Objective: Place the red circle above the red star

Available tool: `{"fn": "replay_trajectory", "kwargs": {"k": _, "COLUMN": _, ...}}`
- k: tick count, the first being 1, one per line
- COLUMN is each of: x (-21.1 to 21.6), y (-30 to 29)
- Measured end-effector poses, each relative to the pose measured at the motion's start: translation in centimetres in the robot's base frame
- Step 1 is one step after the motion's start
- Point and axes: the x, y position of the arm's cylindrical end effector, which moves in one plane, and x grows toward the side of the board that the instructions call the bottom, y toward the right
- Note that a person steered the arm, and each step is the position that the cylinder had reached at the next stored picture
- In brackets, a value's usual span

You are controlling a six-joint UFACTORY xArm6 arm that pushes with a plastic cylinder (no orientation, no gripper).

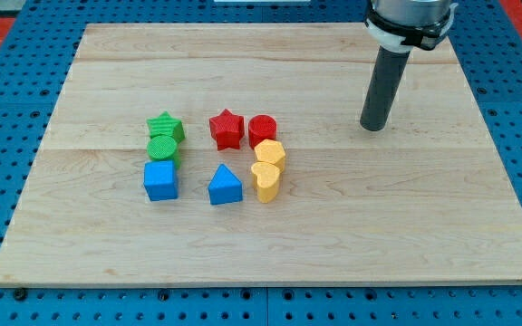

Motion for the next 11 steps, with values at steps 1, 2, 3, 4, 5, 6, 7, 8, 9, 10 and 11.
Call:
{"fn": "replay_trajectory", "kwargs": {"k": 1, "x": 1.9, "y": 0.0}}
{"fn": "replay_trajectory", "kwargs": {"k": 2, "x": 7.6, "y": -0.1}}
{"fn": "replay_trajectory", "kwargs": {"k": 3, "x": 8.4, "y": -2.5}}
{"fn": "replay_trajectory", "kwargs": {"k": 4, "x": 9.2, "y": -3.5}}
{"fn": "replay_trajectory", "kwargs": {"k": 5, "x": 9.2, "y": -8.4}}
{"fn": "replay_trajectory", "kwargs": {"k": 6, "x": 4.3, "y": -10.8}}
{"fn": "replay_trajectory", "kwargs": {"k": 7, "x": 1.3, "y": -13.4}}
{"fn": "replay_trajectory", "kwargs": {"k": 8, "x": 1.2, "y": -13.3}}
{"fn": "replay_trajectory", "kwargs": {"k": 9, "x": 2.6, "y": -14.1}}
{"fn": "replay_trajectory", "kwargs": {"k": 10, "x": -0.9, "y": -18.0}}
{"fn": "replay_trajectory", "kwargs": {"k": 11, "x": -7.6, "y": -20.7}}
